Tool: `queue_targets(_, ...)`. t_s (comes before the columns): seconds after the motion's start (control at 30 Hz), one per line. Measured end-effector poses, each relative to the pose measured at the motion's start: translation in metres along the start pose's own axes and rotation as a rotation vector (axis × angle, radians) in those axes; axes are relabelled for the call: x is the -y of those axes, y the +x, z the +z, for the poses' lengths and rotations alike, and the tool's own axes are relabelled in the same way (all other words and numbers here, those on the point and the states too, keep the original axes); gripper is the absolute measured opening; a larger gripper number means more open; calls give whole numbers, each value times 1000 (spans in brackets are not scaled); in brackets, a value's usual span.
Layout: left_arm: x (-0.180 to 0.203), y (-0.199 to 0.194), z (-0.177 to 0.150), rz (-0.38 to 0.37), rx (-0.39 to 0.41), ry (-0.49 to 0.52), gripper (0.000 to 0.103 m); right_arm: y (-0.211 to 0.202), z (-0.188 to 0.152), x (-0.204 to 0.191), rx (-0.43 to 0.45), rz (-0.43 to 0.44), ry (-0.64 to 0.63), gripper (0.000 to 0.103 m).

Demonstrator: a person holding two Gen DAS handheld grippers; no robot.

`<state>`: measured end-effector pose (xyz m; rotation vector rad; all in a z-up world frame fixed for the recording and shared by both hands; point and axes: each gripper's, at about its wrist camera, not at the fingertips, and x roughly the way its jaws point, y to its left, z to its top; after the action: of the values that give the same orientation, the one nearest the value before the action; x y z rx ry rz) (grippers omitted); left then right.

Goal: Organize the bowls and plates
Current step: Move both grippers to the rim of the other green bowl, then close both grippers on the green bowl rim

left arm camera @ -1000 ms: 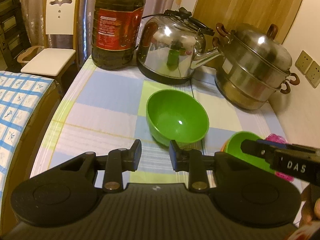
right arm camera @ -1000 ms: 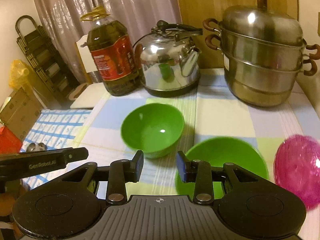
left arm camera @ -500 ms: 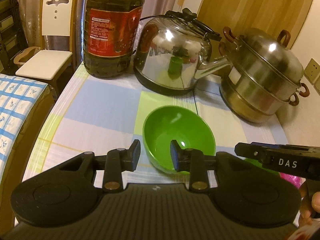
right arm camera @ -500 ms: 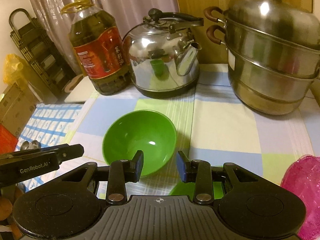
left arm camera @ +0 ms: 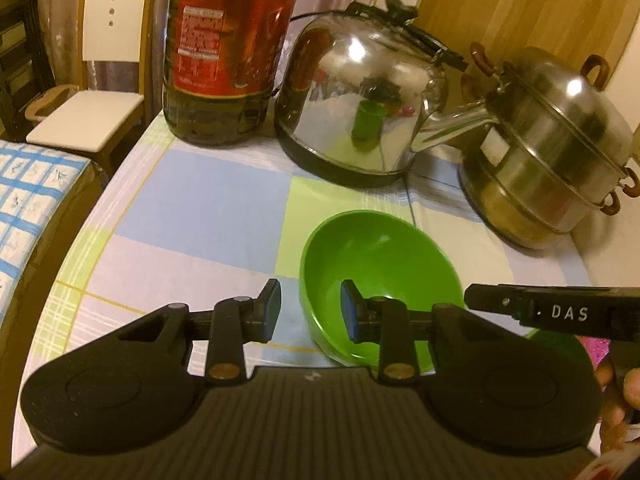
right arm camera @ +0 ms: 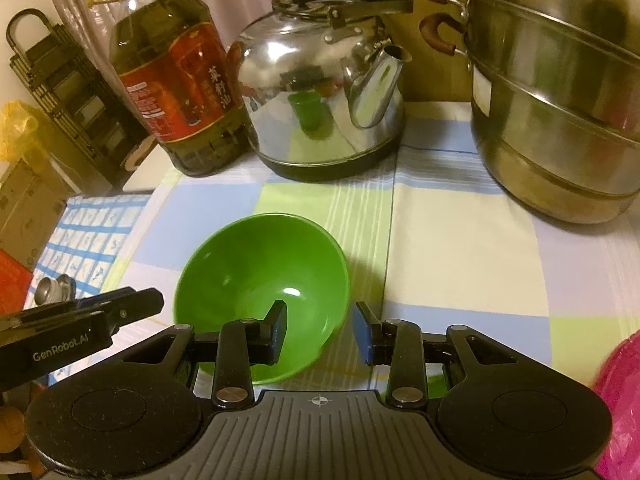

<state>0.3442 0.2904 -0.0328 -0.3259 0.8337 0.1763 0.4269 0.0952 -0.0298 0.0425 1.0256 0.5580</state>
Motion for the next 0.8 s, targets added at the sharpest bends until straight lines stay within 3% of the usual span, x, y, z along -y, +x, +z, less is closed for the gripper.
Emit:
queue_targets(0.6, -4, 37, -2, -12, -34, -18, 28, 45, 8, 3, -92, -16, 22, 36)
queue_targets(0.8, 0, 44, -5, -31, -46, -8, 23, 52, 7, 3, -112, -22, 24, 37)
